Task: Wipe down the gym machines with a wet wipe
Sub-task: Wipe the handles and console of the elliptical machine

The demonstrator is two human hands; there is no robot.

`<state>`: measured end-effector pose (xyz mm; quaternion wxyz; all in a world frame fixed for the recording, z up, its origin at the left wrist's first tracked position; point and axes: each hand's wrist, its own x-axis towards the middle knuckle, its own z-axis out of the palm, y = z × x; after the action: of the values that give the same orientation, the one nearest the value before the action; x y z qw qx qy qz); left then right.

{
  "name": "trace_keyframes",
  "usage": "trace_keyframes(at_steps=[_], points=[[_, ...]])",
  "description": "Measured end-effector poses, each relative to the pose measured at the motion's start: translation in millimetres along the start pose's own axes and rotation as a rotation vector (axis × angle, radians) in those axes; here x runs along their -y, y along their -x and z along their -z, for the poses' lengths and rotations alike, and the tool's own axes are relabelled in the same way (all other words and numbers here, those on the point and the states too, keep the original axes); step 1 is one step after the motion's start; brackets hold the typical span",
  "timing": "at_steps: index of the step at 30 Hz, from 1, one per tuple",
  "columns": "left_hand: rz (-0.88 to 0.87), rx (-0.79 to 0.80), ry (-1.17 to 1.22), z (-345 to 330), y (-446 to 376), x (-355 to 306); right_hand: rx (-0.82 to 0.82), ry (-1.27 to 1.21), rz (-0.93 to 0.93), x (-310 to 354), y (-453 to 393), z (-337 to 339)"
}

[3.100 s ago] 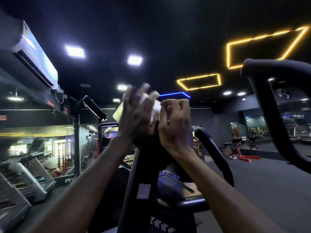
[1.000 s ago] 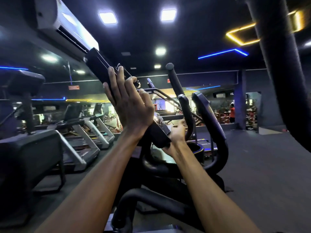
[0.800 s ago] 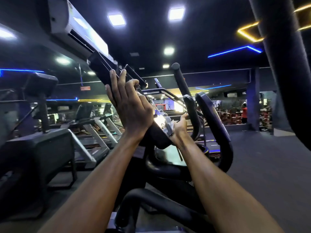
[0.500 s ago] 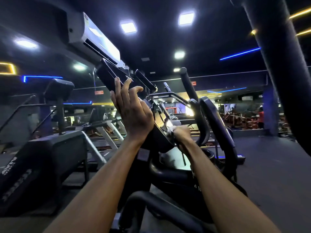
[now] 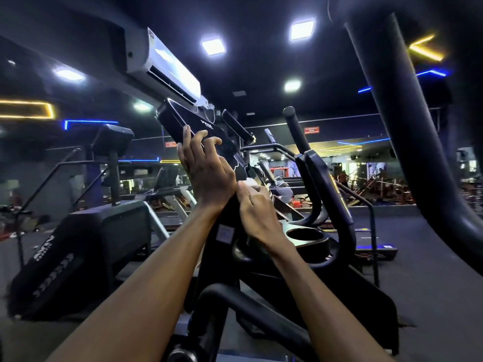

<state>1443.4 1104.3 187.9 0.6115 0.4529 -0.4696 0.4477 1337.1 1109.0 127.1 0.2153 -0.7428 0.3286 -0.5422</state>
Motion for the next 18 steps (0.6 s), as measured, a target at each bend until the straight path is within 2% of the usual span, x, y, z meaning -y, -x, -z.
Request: trace_keyframes(at_steps=[3, 7, 13, 16, 18], points=[[0.003, -0.003, -0.008, 1, -1, 0, 0.025, -0.008, 0.05, 1, 3, 1], [0.01, -0.005, -0.029, 1, -1, -2, 0.027, 0.216, -0.021, -19, 18, -1], [0.001, -0.025, -0.05, -2, -2, 1, 0.164, 0.127, 0.053, 7, -1, 9], [-0.014, -0.016, -0.054, 2, -3, 0, 0.131, 0.281, -0.005, -7, 18, 13], [-0.024, -0.004, -0.078, 2, -4, 0, 0.085, 0.356, 0.025, -6, 38, 12]])
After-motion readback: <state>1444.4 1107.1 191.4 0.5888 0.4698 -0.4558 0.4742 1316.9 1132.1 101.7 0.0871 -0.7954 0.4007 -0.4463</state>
